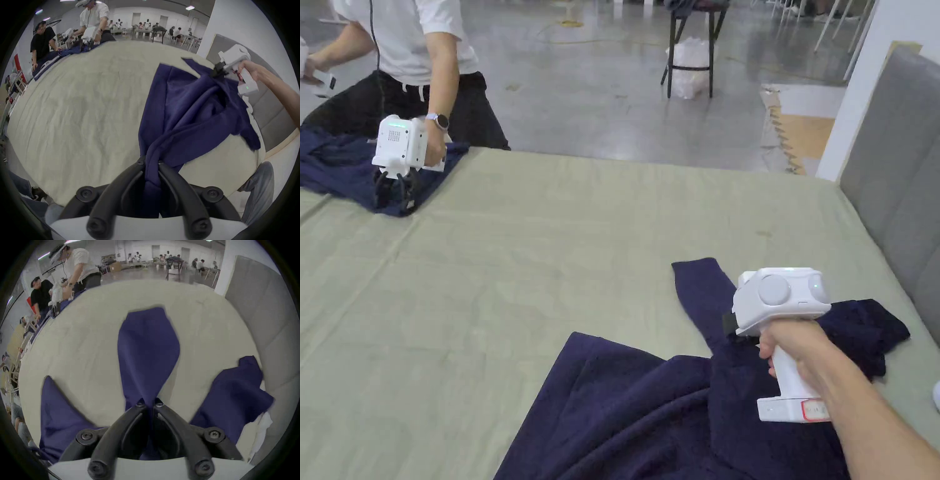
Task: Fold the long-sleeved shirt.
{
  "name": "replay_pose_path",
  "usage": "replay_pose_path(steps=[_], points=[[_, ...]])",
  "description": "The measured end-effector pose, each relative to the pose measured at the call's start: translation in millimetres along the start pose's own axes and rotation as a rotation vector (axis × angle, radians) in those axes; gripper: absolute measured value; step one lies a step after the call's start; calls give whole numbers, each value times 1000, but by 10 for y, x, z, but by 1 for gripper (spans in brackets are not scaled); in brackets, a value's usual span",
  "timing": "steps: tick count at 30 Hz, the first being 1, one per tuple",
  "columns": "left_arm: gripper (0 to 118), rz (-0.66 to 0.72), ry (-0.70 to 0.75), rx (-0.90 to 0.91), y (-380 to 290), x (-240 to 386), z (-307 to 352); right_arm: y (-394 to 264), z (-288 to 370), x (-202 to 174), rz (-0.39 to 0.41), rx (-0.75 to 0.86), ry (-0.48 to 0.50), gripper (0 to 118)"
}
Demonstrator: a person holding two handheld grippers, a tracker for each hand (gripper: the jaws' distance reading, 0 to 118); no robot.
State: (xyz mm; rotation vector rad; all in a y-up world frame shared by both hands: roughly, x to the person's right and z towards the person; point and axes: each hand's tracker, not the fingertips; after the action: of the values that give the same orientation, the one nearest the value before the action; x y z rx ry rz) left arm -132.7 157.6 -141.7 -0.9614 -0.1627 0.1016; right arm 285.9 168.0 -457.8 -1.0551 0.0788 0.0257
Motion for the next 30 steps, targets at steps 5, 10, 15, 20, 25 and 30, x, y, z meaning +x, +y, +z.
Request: replay_pose_path(steps=[5, 10, 15, 20, 25, 30], points=[[9, -38, -23, 186, 766, -72, 361, -140, 1743, 265, 2, 280, 3, 3], [9, -73, -64, 400, 1997, 64, 815, -27, 3374, 574, 56, 471, -134, 3], [9, -139, -70, 551, 3389, 430, 1433, 400, 4720, 725, 41, 658, -279, 3], [9, -231, -3, 723, 4506, 851, 2003, 1136, 5381, 787, 40, 786, -456, 3], [9, -195, 44, 814, 5199, 1060, 2482, 1607, 5718, 787, -43, 900, -474, 3], [9, -161, 43, 814, 5419, 977, 2615, 1789, 5744, 787, -24, 897, -503, 3]])
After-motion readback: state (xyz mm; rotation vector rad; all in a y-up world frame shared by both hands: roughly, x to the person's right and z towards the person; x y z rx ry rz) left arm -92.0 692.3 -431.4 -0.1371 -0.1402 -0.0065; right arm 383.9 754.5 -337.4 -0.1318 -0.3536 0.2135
